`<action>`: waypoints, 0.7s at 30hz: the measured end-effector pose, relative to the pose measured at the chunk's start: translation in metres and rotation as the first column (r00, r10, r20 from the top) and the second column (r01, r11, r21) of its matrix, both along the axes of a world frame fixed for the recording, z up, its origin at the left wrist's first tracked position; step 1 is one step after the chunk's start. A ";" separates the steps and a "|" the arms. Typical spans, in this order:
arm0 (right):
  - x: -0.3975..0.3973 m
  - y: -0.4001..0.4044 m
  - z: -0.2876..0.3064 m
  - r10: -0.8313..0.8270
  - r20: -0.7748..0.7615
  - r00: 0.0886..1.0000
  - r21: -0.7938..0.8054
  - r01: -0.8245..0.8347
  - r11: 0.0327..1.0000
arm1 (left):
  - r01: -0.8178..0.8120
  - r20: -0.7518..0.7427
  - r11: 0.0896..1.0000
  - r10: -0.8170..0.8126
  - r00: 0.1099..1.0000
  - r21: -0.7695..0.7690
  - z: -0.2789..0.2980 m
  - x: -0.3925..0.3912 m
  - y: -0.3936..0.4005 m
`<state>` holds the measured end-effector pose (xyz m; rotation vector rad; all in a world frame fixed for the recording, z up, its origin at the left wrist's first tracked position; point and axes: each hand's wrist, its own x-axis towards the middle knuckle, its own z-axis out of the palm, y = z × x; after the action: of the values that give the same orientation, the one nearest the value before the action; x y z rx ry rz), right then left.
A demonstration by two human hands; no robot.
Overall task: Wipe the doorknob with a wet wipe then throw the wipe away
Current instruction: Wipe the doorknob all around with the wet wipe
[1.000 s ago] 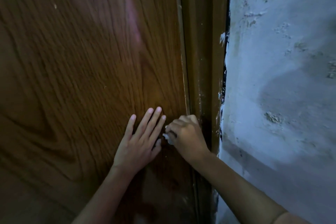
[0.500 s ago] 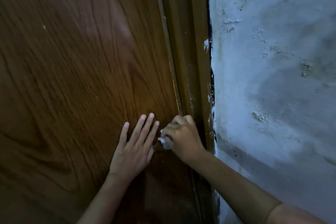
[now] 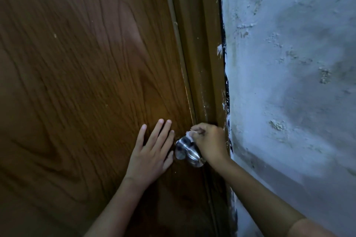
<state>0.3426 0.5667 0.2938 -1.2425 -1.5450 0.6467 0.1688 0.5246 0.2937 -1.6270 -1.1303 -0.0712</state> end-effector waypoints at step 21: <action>0.006 -0.004 -0.004 0.111 0.026 0.994 -0.220 -0.102 0.970 | -0.060 -0.050 0.997 0.062 0.997 0.047 -0.005 -0.004 0.001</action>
<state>0.3484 0.5631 0.2895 -1.3475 -1.6136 0.8867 0.1653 0.5259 0.2892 -1.5443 -1.1302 -0.0148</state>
